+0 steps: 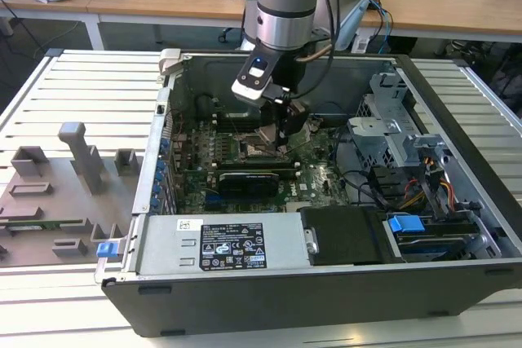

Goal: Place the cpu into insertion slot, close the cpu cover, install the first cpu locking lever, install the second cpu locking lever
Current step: 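Place the cpu into insertion slot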

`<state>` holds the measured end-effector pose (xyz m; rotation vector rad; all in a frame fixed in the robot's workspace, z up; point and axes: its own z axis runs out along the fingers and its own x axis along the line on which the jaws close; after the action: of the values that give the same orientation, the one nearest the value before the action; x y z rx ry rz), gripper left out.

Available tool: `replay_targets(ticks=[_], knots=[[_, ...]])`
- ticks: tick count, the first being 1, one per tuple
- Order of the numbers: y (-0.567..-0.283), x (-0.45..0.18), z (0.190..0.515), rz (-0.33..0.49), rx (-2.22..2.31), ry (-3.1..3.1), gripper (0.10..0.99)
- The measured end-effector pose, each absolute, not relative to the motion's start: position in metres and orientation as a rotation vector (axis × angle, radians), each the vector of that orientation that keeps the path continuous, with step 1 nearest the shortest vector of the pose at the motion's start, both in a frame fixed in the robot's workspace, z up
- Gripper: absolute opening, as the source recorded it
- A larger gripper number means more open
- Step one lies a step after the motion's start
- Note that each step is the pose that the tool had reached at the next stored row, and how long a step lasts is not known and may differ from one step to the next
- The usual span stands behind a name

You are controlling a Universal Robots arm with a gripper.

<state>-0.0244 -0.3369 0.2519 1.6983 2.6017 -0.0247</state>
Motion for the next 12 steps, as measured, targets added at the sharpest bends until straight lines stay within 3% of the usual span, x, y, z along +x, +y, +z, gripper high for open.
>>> replay_targets(ticks=[12], knots=[[-0.3369,-0.0244,0.2516,-0.063,1.818,2.501,0.545]])
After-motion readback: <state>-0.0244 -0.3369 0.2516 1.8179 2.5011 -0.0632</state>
